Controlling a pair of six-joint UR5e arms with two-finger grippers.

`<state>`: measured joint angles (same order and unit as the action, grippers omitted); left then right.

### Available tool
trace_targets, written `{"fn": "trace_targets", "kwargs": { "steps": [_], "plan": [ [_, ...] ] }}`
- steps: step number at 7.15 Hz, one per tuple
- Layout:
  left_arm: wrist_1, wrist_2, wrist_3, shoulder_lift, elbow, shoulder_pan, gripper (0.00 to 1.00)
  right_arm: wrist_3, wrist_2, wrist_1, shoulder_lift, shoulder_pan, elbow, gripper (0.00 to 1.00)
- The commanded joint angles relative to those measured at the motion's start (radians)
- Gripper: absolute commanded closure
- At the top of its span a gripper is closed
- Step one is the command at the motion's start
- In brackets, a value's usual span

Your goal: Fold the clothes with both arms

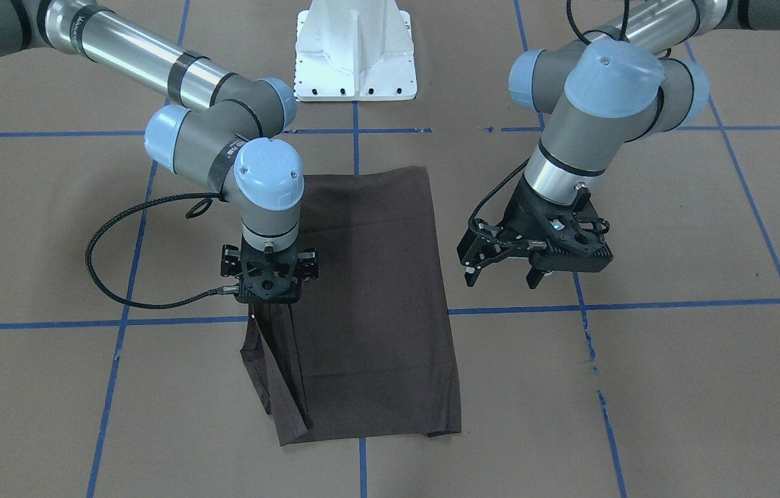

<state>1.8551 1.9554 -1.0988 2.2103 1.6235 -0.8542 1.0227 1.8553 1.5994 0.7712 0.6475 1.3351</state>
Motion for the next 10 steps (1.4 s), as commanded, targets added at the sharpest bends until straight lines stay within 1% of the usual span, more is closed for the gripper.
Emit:
{"fn": "trace_targets", "kwargs": {
  "steps": [1,5,6,8,10],
  "plan": [
    [0.003,0.000,0.000,-0.001,-0.002,0.000,0.00,-0.016,0.002,-0.004,0.006,0.011,-0.017,0.00],
    [0.007,-0.001,-0.001,0.000,-0.004,0.001,0.00,-0.019,0.013,-0.004,0.026,0.027,-0.024,0.00],
    [0.006,-0.001,-0.001,0.002,-0.004,0.003,0.00,-0.023,0.028,-0.003,0.029,0.047,-0.024,0.00],
    [0.009,-0.001,-0.001,0.002,-0.004,0.003,0.00,-0.081,0.088,-0.001,0.054,0.087,-0.016,0.00],
    [0.007,-0.001,-0.001,0.000,-0.002,0.003,0.00,-0.070,0.099,-0.004,0.024,0.083,-0.010,0.00]
  ]
}}
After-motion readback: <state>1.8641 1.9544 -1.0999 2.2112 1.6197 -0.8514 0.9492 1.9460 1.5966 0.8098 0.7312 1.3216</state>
